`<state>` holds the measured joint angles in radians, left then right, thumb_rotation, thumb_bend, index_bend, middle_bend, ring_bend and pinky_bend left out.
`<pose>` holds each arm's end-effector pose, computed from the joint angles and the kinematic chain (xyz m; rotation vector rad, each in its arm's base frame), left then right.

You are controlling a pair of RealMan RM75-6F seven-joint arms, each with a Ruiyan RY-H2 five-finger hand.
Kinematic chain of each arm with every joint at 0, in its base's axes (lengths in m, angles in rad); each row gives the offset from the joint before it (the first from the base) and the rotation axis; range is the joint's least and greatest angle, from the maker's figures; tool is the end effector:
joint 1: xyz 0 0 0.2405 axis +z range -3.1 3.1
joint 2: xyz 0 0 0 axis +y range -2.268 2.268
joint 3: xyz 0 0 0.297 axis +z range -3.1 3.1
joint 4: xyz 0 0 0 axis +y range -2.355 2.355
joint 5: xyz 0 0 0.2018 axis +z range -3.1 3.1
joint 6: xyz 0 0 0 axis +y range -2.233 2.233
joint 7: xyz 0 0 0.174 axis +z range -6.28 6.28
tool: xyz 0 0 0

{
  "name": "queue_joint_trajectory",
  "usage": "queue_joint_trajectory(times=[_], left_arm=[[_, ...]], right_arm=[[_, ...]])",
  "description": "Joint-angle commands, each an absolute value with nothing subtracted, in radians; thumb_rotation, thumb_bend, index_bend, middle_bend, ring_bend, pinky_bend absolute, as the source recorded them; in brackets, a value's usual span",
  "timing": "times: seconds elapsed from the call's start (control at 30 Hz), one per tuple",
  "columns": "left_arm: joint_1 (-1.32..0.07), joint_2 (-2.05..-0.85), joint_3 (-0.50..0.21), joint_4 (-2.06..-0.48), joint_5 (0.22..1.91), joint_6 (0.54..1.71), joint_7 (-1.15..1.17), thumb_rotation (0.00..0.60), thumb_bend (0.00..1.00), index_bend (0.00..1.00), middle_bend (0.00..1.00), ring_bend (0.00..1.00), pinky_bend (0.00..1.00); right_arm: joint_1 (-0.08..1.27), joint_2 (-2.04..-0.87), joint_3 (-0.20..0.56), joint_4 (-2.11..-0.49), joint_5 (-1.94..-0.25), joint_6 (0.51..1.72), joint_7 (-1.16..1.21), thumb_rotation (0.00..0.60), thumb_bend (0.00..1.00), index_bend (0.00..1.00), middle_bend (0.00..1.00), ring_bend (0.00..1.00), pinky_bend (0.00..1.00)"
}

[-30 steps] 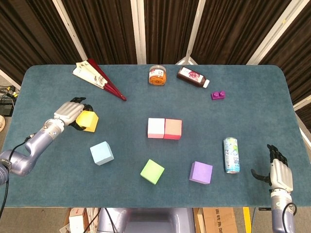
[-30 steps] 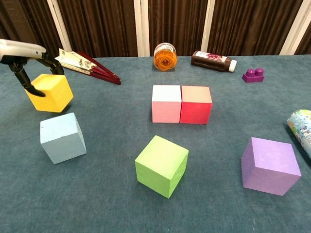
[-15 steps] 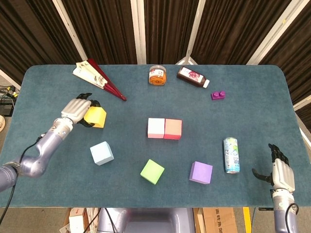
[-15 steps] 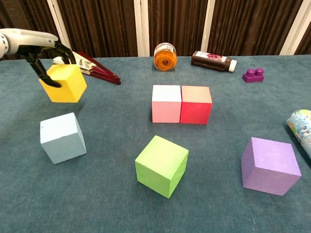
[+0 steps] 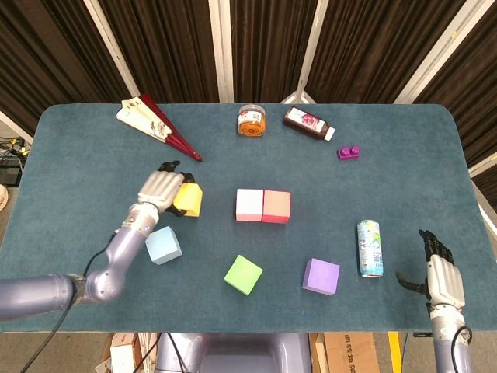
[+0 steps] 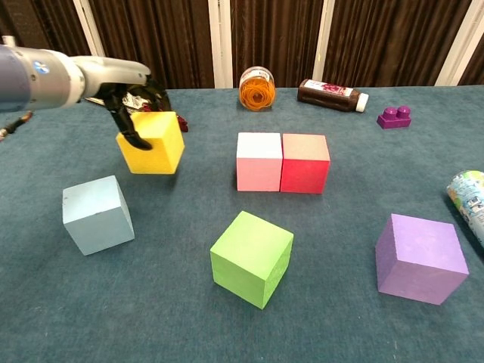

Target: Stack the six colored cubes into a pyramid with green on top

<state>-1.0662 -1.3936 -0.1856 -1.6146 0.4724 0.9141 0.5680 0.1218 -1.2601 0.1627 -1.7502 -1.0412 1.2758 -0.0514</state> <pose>-0.1140 0.4534 0.0206 -1.8079 -1.0682 -0.7237 -0.3657 -0.2306 0.1176 1.0377 -1.3880 0.8298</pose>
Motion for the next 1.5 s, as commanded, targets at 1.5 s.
queue_joint_trajectory(times=[1.5], left_arm=[[-1.224, -1.630, -0.247, -1.430, 0.279, 0.969, 0.724, 0.600, 0.36, 0.34, 0.34, 0.00, 0.00]], right_arm=[[0.125, -1.249, 0.177, -1.738, -1.000, 1.257, -0.027, 0.600, 0.27, 0.04, 0.03, 0.00, 0.00]])
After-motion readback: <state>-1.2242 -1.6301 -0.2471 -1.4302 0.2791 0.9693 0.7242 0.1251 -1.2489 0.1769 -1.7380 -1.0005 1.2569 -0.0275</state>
